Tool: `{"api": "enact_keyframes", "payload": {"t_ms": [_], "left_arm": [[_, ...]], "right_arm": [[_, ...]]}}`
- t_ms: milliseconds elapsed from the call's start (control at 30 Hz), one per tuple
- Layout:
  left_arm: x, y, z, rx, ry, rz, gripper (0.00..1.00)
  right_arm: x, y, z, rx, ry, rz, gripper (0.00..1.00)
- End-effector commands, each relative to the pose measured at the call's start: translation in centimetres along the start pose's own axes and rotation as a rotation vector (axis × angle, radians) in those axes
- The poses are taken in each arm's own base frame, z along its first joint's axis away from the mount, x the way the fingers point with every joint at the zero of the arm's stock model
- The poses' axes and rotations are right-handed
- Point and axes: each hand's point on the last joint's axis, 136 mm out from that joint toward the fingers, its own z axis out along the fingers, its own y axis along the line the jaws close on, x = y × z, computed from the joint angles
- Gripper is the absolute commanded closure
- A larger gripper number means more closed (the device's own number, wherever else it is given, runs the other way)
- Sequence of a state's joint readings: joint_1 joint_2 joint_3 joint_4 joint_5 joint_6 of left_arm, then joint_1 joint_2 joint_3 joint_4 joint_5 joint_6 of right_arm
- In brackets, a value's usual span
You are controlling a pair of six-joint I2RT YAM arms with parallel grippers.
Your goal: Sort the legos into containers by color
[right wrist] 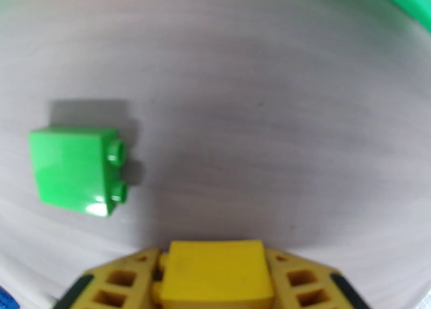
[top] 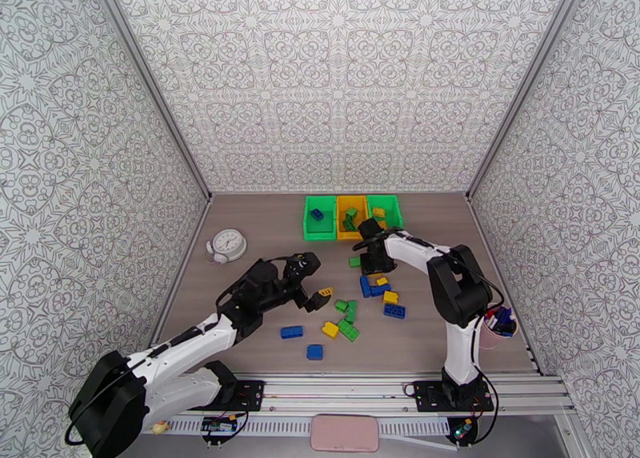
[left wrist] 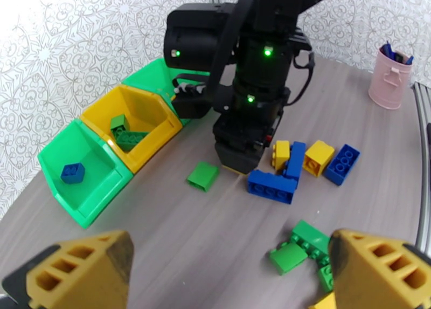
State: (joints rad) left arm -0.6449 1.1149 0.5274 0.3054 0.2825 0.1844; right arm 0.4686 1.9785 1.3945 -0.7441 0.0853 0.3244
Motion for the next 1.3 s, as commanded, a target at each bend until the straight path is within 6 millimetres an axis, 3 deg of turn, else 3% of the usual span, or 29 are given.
{"api": "enact_keyframes", "payload": {"t_ms": [0,100,267,367,500,700,933,1067,1267], "left_arm": [[-3.1,1.3,0.5,-0.044,-0.089,0.010,0.00],[-3.9,1.2,1.3,-0.028,-0.101,0.014,0.00],[-4.8,0.7,2.7,-0.010,-0.108,0.011,0.00],[-5.5,0.5,3.4,-0.032,-0.123,0.020,0.00],[-6.6,0.1,4.2,-0.041,-0.118,-0.005,0.00],[-7.7,-0.2,5.0,-0.021,-0.102,-0.036,0.00],[-6.7,-0.2,3.7,-0.038,-0.035,-0.019,0.00],[-6.7,0.3,3.1,-0.060,-0.019,-0.036,0.00],[-5.8,2.3,2.0,-0.197,0.072,-0.202,0.00]], "right_arm": [[-2.7,-0.8,-3.1,-0.010,-0.130,0.003,0.58],[-4.6,-0.6,-5.1,-0.076,-0.215,0.001,0.59],[-8.5,-1.8,-8.3,-0.098,-0.359,0.047,0.66],[-10.9,-3.1,-9.5,-0.078,-0.439,0.088,0.71],[-14.3,-4.7,-10.4,-0.072,-0.503,0.125,0.71],[-18.9,-5.9,-9.0,-0.068,-0.525,0.138,0.71],[-22.8,-6.4,-6.0,-0.069,-0.509,0.162,0.68],[-23.3,-6.7,-4.8,-0.080,-0.474,0.198,0.59],[-22.4,-6.7,-6.3,-0.090,-0.483,0.188,0.26]]}}
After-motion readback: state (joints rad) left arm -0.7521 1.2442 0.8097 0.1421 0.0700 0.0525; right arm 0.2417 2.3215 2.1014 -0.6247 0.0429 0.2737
